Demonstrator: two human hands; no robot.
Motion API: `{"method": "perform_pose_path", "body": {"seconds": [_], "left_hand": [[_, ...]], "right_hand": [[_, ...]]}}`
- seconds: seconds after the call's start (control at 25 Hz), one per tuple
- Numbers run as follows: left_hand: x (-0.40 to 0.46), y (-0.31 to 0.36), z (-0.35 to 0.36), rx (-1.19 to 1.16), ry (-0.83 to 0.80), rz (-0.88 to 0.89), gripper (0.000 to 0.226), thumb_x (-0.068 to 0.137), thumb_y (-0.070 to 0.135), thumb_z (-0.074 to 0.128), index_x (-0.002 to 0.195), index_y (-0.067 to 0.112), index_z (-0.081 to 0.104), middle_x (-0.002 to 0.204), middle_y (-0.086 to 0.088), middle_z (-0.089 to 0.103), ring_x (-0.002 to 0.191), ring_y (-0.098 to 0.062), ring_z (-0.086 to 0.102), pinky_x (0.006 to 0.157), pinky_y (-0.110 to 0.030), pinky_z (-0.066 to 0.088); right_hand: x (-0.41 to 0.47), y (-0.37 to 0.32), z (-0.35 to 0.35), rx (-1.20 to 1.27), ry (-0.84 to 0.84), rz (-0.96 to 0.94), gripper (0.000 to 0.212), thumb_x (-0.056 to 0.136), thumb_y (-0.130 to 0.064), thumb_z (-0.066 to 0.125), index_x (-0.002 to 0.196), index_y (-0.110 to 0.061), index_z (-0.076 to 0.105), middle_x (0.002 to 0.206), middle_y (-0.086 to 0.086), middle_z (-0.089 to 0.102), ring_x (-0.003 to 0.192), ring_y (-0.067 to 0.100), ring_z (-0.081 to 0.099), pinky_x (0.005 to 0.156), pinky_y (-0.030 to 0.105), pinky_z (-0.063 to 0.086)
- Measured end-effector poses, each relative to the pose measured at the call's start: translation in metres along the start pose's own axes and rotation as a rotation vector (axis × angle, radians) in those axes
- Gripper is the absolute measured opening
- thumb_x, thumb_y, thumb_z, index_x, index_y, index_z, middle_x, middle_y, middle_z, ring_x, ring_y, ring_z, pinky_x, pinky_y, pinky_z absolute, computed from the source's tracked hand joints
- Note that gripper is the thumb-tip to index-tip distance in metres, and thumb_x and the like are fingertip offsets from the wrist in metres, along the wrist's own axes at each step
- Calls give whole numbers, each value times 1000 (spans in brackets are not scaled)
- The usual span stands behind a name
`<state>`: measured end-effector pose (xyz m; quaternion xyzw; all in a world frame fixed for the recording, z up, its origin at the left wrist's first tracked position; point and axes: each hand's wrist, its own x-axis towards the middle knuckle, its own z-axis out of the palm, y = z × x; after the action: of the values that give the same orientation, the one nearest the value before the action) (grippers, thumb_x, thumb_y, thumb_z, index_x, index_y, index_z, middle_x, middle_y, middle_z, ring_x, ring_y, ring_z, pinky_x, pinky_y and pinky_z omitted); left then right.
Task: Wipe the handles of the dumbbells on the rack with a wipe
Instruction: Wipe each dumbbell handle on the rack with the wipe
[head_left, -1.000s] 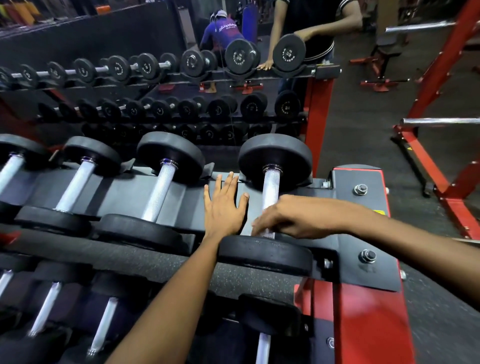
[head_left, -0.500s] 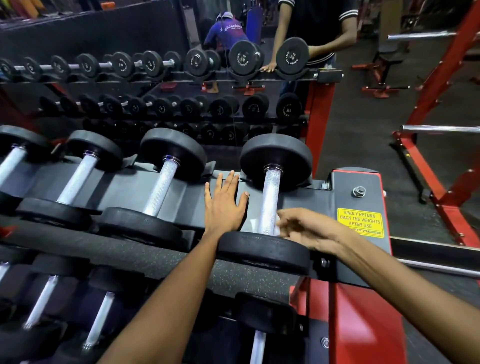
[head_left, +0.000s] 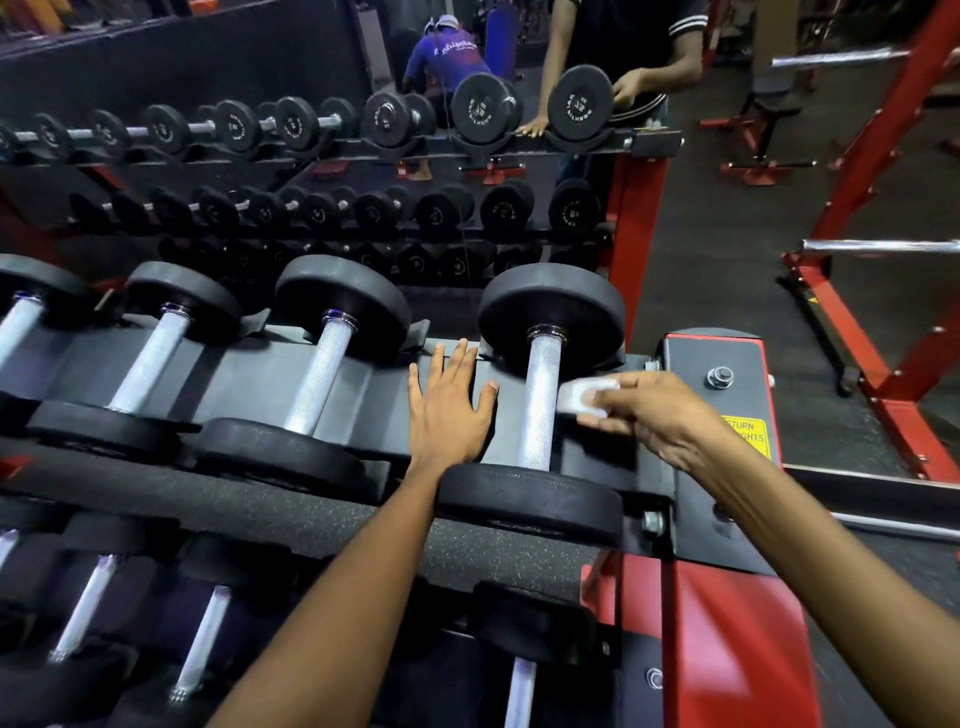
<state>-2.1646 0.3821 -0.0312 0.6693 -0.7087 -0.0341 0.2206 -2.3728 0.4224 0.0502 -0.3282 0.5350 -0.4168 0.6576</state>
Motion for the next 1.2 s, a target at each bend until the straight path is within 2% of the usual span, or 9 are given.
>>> {"method": "perform_pose_path", "body": {"seconds": [0.12,0.24,0.4,0.52,0.64,0.8,0.96,1.08,1.2], "left_hand": [[-1,2,0,-11,1,-6,57,101,42,36,153,24,23,160,9,18,149,-11,0,119,-39,-13],[-1,1,1,-9,-5,-3,57,101,43,36,153,24,24,160,9,18,149,-11,0,119,-38,-14],[0,0,0,-2,9,2,57,101,43,36,153,24,25,160,9,19,149,-11,1,118,-37,-14],[-2,0,0,-6,6,7,61,97,49,28,153,24,26,160,9,20,149,-11,2,119,-38,-13],[0,0,1,3,4,8,61,97,49,28,152,24,26,160,9,20,149,-12,2,119,-38,-13],[-1,0,-1,-21,4,2,57,100,42,38,153,24,26,160,8,20,149,-12,2,118,-38,-13],[0,0,-1,-25,0,-4,58,100,43,38,153,24,25,160,8,19,149,-11,1,118,-37,-14],[-1,1,-2,-17,-7,-8,58,100,44,36,154,24,23,160,8,18,149,-11,0,119,-38,-13],[0,0,0,-17,-1,3,60,98,47,32,153,24,24,160,8,19,149,-11,1,119,-39,-13]], "right_hand": [[5,-20,19,221,18,24,23,91,13,36,78,5,53,76,15,57,59,18,61,70,33,57],[6,-39,48,159,1,135,27,90,4,40,66,-9,44,68,4,41,50,13,51,67,28,41],[13,-49,66,149,146,172,20,84,8,41,67,-3,47,78,8,46,90,21,56,80,33,43],[15,-56,67,139,150,169,27,81,8,40,58,-6,39,68,6,37,63,19,40,70,29,38],[12,-62,73,91,146,137,31,80,5,46,55,-10,37,65,4,34,59,17,31,65,29,33],[7,-66,67,95,146,172,29,86,2,47,61,-11,38,68,4,36,57,17,33,56,27,31],[10,-42,59,314,144,145,35,96,-2,46,62,-10,42,45,0,49,38,9,47,42,17,41],[9,-17,41,340,239,17,15,88,1,59,77,-9,56,71,2,62,52,6,59,53,16,52],[6,-15,44,-111,219,-496,21,83,4,61,100,-6,66,89,2,66,68,5,63,65,10,49]]}}
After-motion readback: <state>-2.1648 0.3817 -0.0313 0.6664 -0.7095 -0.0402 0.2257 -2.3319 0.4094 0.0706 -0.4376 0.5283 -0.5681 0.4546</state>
